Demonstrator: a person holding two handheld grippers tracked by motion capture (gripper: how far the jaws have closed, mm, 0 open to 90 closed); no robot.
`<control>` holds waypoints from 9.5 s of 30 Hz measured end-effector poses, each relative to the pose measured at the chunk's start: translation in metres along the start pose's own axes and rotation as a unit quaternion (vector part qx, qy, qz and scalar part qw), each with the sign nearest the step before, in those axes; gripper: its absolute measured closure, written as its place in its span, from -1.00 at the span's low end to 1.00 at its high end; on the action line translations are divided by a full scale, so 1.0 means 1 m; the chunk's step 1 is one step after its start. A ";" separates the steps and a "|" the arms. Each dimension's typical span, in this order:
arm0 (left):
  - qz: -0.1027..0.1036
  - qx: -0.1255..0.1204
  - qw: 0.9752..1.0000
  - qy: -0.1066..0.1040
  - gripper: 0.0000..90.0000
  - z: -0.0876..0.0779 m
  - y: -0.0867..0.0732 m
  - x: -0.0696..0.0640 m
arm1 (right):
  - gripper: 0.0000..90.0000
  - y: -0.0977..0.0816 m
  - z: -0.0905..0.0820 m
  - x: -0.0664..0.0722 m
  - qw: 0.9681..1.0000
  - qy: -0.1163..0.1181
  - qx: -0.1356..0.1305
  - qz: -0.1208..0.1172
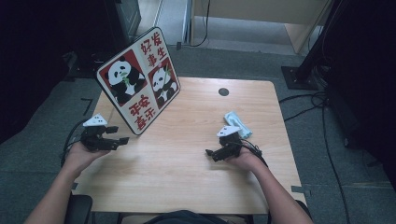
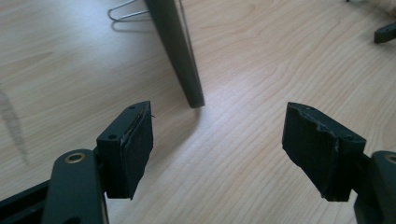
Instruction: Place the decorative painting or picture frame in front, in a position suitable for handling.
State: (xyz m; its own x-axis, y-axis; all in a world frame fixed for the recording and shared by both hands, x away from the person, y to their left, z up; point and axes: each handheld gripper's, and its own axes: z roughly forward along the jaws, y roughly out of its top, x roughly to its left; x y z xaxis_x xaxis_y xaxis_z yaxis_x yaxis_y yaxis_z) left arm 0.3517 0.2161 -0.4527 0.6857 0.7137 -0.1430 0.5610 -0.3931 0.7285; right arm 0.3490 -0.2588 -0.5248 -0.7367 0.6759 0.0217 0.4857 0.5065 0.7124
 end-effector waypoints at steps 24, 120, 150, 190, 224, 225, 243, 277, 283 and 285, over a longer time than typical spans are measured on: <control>-0.015 -0.004 1.000 -0.015 -0.22 -0.027 0.067 0.021 | -1.00 -0.001 0.000 0.000 1.000 0.001 -0.001 -0.002; 0.000 0.180 0.983 -0.026 0.71 0.012 0.304 0.073 | -1.00 0.000 0.001 0.003 1.000 -0.007 -0.001 0.007; -0.022 0.202 0.979 -0.003 0.81 -0.028 0.307 0.029 | -1.00 0.000 0.000 0.003 1.000 -0.006 -0.001 0.007; 0.008 0.198 0.978 -0.057 0.81 -0.030 0.251 -0.084 | -1.00 -0.016 -0.016 -0.001 1.000 0.014 0.000 -0.016; -0.018 0.185 0.979 -0.083 0.74 -0.017 0.257 -0.076 | -1.00 -0.016 -0.016 0.000 1.000 0.014 0.001 -0.015; -0.021 0.183 0.979 -0.087 0.72 -0.018 0.257 -0.075 | -1.00 -0.016 -0.016 0.000 1.000 0.015 0.001 -0.015; 0.006 0.147 0.986 -0.084 0.37 -0.045 0.242 -0.064 | -1.00 -0.016 -0.016 -0.001 1.000 0.018 0.002 -0.019; 0.038 0.041 0.996 -0.072 -0.08 -0.092 0.168 -0.043 | -0.82 -0.010 -0.015 0.001 1.000 -0.001 0.005 0.001; 0.033 0.027 0.996 -0.078 -0.09 -0.095 0.154 -0.044 | -0.67 -0.009 -0.023 -0.011 0.999 -0.004 -0.003 0.037; 0.035 0.023 0.997 -0.072 -0.09 -0.096 0.150 -0.046 | -0.67 -0.008 -0.025 -0.013 0.999 -0.003 -0.006 0.046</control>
State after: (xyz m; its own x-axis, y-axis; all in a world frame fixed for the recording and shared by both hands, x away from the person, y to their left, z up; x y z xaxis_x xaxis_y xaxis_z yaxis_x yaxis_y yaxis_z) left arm 0.3602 0.1800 -0.2723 0.7816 0.5942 -0.1899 0.5280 -0.4682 0.7085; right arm 0.3428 -0.2844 -0.5129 -0.6860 0.7228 0.0833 0.5458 0.4355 0.7158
